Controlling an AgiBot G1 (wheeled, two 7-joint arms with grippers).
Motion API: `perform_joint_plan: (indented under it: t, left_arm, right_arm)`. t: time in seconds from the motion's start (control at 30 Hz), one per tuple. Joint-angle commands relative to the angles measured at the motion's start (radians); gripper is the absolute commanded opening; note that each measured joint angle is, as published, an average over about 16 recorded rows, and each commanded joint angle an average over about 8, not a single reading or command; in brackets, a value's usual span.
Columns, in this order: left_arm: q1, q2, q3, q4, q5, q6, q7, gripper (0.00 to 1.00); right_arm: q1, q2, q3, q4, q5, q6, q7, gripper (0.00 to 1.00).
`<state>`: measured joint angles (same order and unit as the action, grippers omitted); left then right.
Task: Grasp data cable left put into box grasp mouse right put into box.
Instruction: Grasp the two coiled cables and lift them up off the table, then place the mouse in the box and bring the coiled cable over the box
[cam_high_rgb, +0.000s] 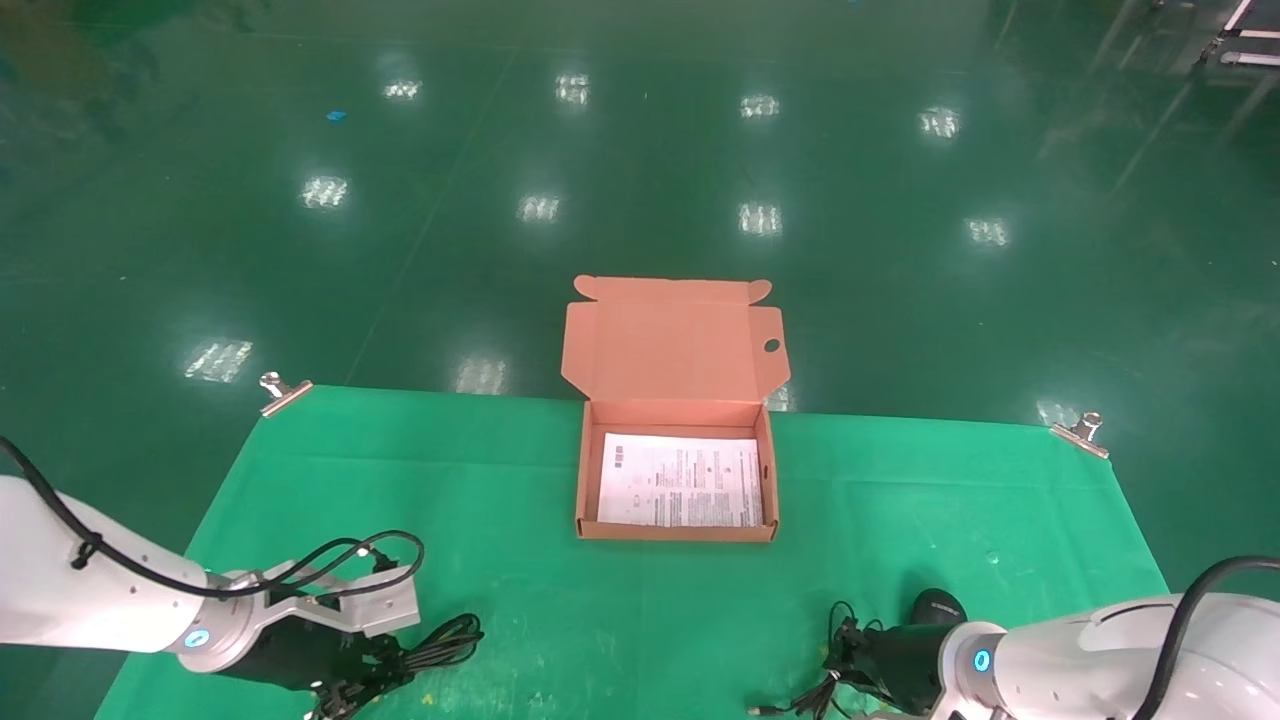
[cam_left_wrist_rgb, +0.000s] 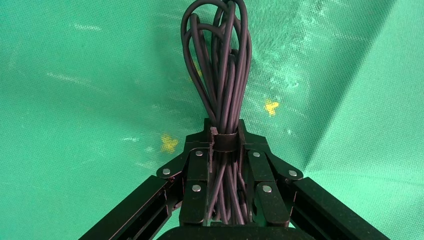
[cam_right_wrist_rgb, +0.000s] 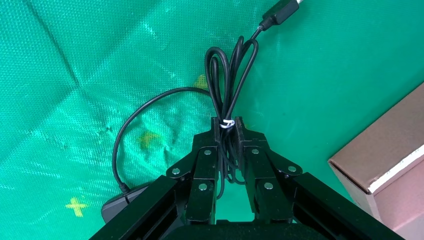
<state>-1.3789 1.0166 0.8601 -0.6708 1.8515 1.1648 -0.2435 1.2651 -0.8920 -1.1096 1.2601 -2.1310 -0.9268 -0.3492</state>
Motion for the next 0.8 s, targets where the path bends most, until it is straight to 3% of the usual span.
perform_joint_plan:
  t: [0.03,0.27,0.4,0.53,0.8]
  left_arm:
    - [0.0,0.006,0.001,0.008,0.002,-0.002,-0.005,0.0]
    - [0.009,-0.111,-0.008,-0.181,0.007,0.001,0.078,0.0]
    - [0.038,-0.221,-0.027,-0.389,0.023,-0.048,0.107,0.0]
    - [0.055,-0.295,-0.054,-0.565,0.046,-0.118,0.105,0.0]
    - [0.021,-0.259,-0.092,-0.658,0.124,-0.278,0.128,0.0]
  right_arm:
    - [-0.001,-0.003,0.0,-0.003,0.001,0.002,-0.001,0.0]
    - [0.044,0.059,0.02,0.051,0.0,-0.061,0.041,0.0]
    - [0.123,0.117,0.058,0.091,0.005,-0.118,0.081,0.0]
    - [0.221,0.149,0.108,0.101,0.012,-0.127,0.081,0.0]
    - [0.367,0.103,0.185,0.096,-0.005,-0.053,0.082,0.0]
